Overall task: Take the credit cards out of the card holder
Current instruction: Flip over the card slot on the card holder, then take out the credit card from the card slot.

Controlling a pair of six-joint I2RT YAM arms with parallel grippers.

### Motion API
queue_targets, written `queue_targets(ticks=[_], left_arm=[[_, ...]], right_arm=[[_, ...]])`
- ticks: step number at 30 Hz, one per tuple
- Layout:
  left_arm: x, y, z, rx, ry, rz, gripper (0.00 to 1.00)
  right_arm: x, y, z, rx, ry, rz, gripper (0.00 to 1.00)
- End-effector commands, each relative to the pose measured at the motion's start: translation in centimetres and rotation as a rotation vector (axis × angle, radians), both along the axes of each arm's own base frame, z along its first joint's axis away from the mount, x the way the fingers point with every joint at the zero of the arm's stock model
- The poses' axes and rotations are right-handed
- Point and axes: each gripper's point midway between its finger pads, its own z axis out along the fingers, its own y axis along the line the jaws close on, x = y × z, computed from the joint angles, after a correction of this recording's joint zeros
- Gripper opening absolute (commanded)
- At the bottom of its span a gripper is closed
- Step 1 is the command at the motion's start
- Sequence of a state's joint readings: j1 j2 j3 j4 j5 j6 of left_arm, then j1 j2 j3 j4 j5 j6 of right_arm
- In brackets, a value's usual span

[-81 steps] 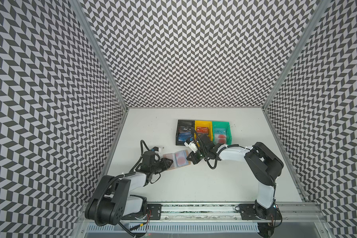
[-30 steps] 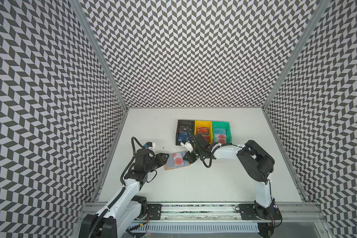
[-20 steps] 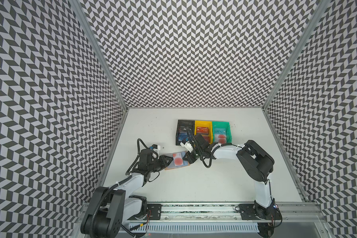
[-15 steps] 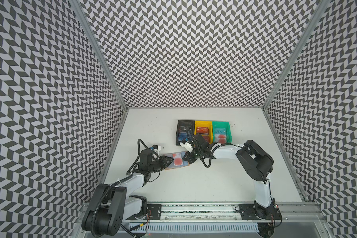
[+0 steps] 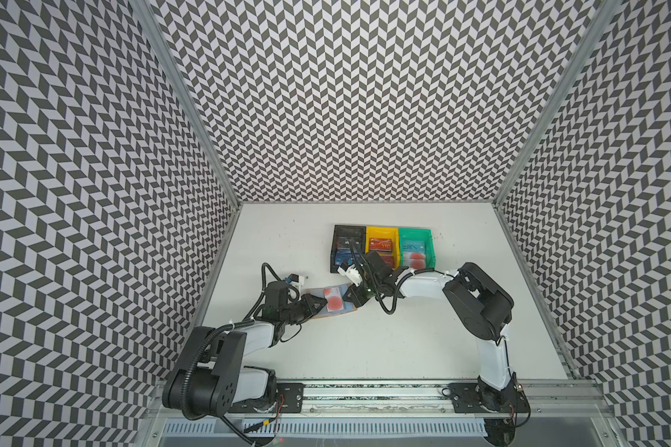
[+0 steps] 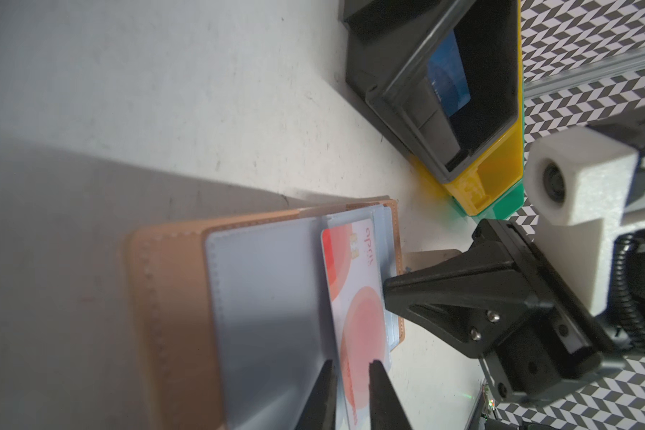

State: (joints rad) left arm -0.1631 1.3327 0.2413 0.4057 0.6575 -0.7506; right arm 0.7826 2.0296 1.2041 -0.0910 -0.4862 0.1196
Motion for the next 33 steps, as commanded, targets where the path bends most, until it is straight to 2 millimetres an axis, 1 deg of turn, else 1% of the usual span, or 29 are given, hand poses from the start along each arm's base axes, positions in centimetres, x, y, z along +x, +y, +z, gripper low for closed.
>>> queue_targets(ticks=[1,3,6,23,33], left_arm=[[0.2,0.0,0.0,-0.001,-0.023,-0.003,0.18],[0.2,-0.1,-0.2,-0.003,-0.020,-0.007,0.12],[0.3,-0.2,-0.4,-0.009,-0.015,-0.014,0.10],[0.5,-0.2,-1.1,-0.005,-0.008,-0.019,0.13],[0.7,-0.3,-1.6,-0.007,0.003,-0.020,0.12]], right_arm=[[-0.9,-0.6,-2.1,-0.060,0.038,0.012,0.00],[-1.0,-0.6,-2.2,-0.059,0.043,0.013,0.00],[-1.1,-0.6,-2.2,-0.058,0.044,0.014,0.00],[-1.2,-0.7,-2.4,-0.063,0.051,0.017,0.00],[-1.3,-0.7,-2.6,-0.063,0.057,0.020,0.00]])
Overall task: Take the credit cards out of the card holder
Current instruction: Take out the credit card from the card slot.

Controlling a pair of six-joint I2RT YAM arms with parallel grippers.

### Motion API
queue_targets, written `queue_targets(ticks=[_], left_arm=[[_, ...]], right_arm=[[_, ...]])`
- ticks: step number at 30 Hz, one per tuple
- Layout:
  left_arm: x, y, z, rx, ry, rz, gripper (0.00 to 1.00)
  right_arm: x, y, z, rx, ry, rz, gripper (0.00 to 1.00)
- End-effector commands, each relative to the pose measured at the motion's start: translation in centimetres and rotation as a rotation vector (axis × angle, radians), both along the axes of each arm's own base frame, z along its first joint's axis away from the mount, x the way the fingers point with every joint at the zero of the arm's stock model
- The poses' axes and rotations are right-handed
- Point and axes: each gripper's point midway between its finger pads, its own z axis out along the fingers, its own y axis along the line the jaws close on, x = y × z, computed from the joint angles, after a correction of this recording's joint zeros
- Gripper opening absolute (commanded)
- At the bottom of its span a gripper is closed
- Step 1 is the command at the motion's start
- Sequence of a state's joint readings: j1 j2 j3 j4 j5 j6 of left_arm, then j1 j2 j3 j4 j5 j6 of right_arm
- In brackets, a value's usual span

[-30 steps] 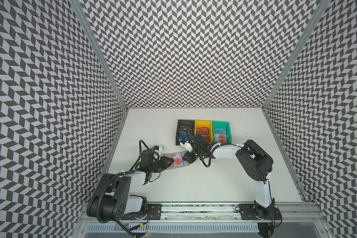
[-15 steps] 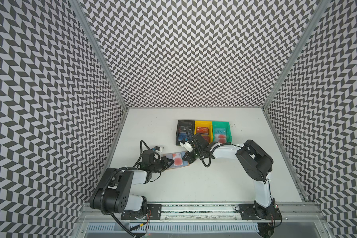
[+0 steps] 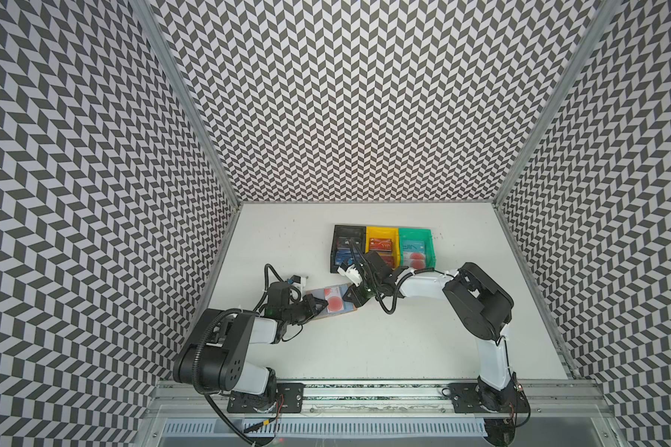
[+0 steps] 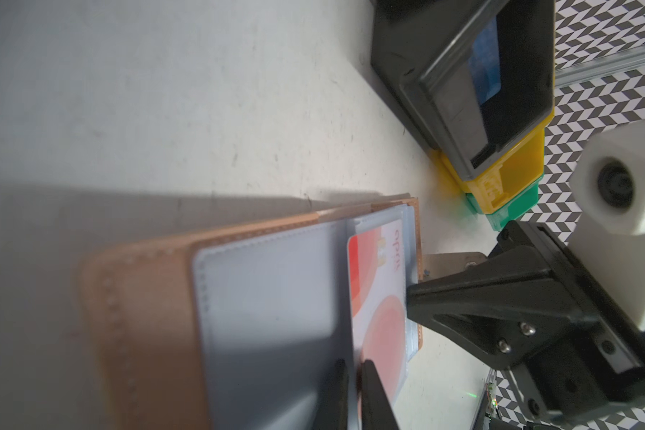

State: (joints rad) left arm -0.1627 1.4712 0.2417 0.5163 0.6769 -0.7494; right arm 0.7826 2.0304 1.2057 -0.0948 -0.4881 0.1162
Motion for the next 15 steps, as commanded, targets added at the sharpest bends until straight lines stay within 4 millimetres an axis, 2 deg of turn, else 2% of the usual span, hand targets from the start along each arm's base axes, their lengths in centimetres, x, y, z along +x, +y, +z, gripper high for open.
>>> queue_targets(ticks=[1,8,11,15], left_arm=[[0.51,-0.05,0.26,-0.002,-0.025,-0.005,0.12],[0.77,-0.23,0.41,-0.007,-0.028,-0.009,0.11],[0.73,-0.24,0.37,-0.006,-0.028,-0.010,0.01],[0.52,-0.14,0.10,0.000,-0.020,-0.008,0.00]], right_arm=[[-1.32,-0.66,-2.59,-0.061,0.057,0.017,0.00],[-1.36,-0.60,-2.68,-0.060,0.062,0.020,0.00],[-1.38,-0.68,-2.76,-0.064,0.063,0.018,0.00],[-1.40,-0.77,-2.83,-0.065,0.065,0.017,0.00]])
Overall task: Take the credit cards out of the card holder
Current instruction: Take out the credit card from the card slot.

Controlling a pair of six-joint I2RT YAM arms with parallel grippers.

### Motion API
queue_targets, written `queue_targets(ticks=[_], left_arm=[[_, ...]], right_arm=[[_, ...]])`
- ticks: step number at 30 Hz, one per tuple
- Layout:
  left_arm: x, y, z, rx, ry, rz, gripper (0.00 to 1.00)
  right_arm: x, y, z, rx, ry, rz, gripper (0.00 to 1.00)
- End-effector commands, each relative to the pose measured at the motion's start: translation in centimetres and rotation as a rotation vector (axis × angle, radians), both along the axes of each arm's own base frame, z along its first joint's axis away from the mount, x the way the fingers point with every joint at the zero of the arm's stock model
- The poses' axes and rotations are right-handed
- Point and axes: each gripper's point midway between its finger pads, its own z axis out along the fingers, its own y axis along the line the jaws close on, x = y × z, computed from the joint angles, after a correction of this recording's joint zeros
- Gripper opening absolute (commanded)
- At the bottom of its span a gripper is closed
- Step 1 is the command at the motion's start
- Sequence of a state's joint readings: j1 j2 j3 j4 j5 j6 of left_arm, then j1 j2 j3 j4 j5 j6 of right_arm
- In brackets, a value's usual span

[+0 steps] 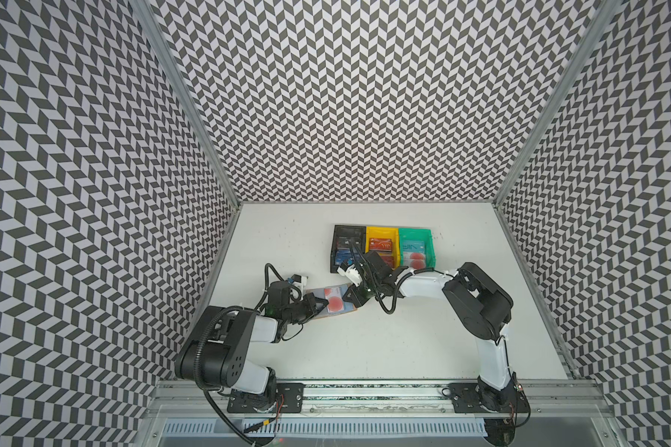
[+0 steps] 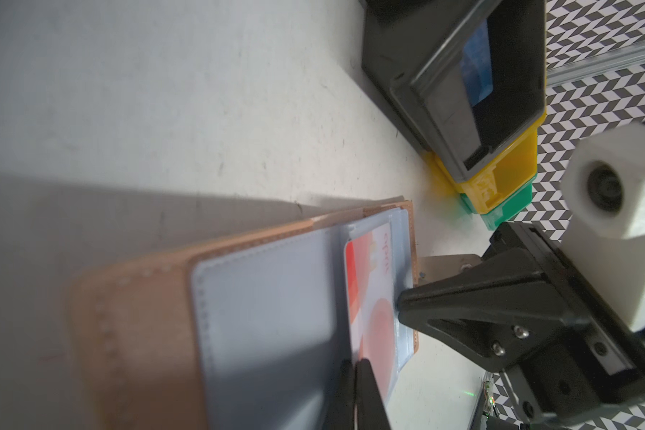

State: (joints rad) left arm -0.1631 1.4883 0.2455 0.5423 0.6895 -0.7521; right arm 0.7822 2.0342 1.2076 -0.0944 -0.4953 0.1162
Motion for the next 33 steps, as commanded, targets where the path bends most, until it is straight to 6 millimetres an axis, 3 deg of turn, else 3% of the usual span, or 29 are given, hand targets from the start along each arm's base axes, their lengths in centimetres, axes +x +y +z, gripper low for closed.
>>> queue_targets(ticks=[1,7,33], left_arm=[[0.3,0.1,-0.1,0.014,-0.010,0.001,0.00],[0.0,1.2,-0.4,0.036,0.002,0.043,0.00],[-0.1,5.5,2.1,0.165,-0.040,0.192,0.00]], right_arm=[[-1.4,-0.9,-2.8,-0.069,0.061,0.014,0.00],[-1.4,-1.0,-3.0,-0.074,0.065,0.011,0.00],[-1.5,-1.1,-4.1,-0.085,0.113,0.012,0.00]])
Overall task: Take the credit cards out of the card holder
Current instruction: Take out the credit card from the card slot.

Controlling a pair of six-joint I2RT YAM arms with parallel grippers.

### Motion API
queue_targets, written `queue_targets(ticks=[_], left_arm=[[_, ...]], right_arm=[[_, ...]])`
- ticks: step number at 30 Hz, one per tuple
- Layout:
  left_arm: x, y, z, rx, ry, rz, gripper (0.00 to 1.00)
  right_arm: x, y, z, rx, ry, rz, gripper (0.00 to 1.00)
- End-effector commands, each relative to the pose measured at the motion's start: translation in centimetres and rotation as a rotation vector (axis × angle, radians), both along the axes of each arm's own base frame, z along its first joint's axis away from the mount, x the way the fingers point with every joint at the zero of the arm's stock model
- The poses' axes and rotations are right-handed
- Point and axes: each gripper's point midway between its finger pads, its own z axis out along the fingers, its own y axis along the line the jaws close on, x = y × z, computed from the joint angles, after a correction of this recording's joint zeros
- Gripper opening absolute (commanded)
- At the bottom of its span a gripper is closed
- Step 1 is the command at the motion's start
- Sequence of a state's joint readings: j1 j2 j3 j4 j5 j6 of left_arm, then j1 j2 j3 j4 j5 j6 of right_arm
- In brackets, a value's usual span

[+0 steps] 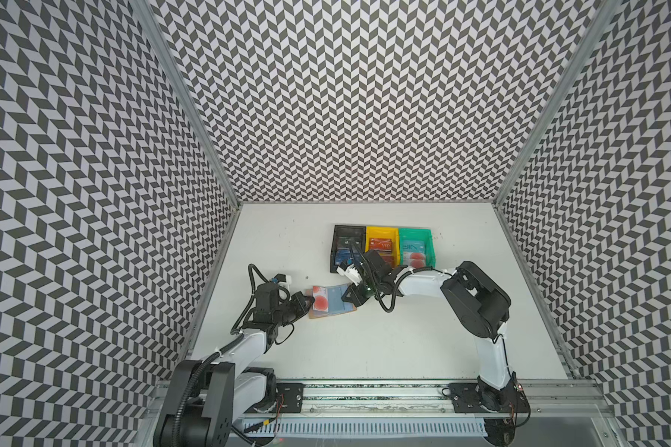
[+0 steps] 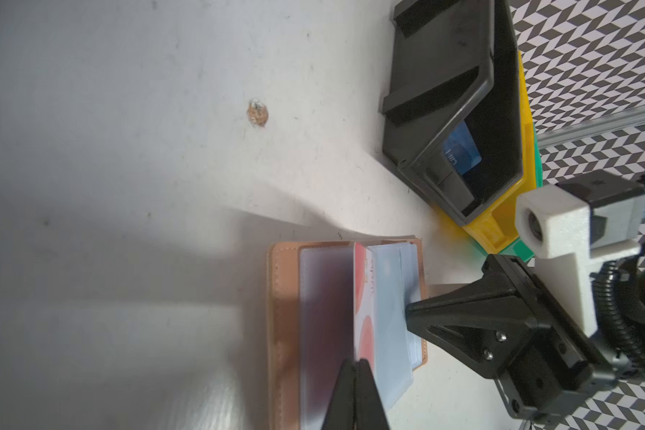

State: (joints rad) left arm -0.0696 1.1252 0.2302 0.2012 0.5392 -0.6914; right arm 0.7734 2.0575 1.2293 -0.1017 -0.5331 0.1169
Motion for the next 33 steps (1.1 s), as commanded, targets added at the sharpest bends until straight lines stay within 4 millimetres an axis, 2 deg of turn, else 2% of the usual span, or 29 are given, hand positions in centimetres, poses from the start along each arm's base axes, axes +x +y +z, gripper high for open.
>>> queue_targets(ticks=[1,3,12,17,23,28,33], left_arm=[[-0.2,0.7,-0.6,0.033,0.027,0.015,0.00],[-0.2,0.6,-0.4,0.028,0.027,0.011,0.00],[0.5,1.5,3.2,0.065,-0.057,0.060,0.00],[0.4,1.3,3.1,0.057,-0.048,0.046,0.00],[0.8,1.4,4.4,0.062,-0.073,0.047,0.00],[1.2,1.6,7.5,0.080,-0.130,0.057,0.00],[1.3,2.2,10.3,0.112,-0.172,0.076,0.00]], right_arm=[[-1.6,-1.3,-4.0,-0.098,0.088,0.003,0.00],[-1.6,-1.2,-4.0,-0.096,0.088,0.004,0.00],[-1.6,-1.0,-3.8,-0.098,0.086,0.009,0.00],[-1.5,-1.0,-3.6,-0.099,0.083,0.009,0.00],[-1.5,-0.9,-3.0,-0.089,0.079,0.014,0.00],[-1.4,-0.7,-1.4,-0.071,0.061,0.023,0.00],[-1.4,-0.7,-1.4,-0.074,0.061,0.027,0.00]])
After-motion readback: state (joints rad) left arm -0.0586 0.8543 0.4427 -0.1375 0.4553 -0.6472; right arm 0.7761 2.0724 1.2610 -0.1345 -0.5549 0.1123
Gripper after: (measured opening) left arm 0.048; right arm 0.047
